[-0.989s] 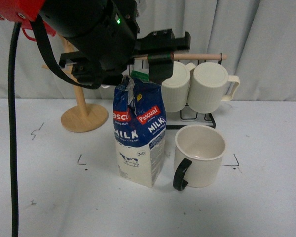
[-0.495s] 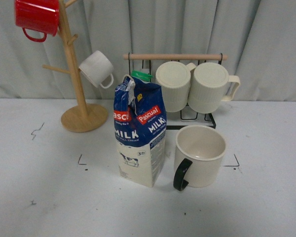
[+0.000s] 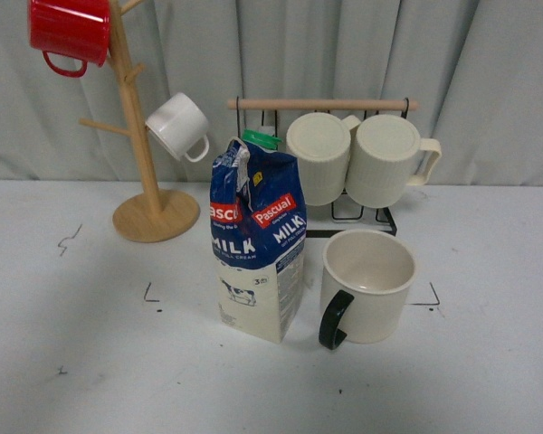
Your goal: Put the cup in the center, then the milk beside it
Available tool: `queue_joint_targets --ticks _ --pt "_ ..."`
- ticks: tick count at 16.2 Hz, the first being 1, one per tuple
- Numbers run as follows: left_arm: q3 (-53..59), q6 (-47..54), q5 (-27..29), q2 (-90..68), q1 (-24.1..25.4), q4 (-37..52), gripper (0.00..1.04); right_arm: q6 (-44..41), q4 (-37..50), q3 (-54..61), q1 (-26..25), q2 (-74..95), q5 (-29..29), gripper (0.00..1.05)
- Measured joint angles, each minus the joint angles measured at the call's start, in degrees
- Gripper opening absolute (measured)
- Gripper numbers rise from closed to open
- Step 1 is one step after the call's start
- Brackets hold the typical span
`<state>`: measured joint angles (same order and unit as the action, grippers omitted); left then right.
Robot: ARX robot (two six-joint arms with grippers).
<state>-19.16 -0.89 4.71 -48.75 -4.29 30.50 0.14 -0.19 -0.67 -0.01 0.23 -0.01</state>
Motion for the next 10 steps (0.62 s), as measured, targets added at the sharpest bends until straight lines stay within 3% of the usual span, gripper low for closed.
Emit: queue_joint_targets --ticks 3,10 --pt "6.80 0.04 -4.28 4.79 4.52 0.17 0.02 0.00 -0.02 0.00 0.00 0.00 0.02 0.98" --pt "11.43 0.04 -4.57 11.61 4.28 -1.20 0.02 0.00 -0.02 0.00 0.00 0.00 0.00 0.98"
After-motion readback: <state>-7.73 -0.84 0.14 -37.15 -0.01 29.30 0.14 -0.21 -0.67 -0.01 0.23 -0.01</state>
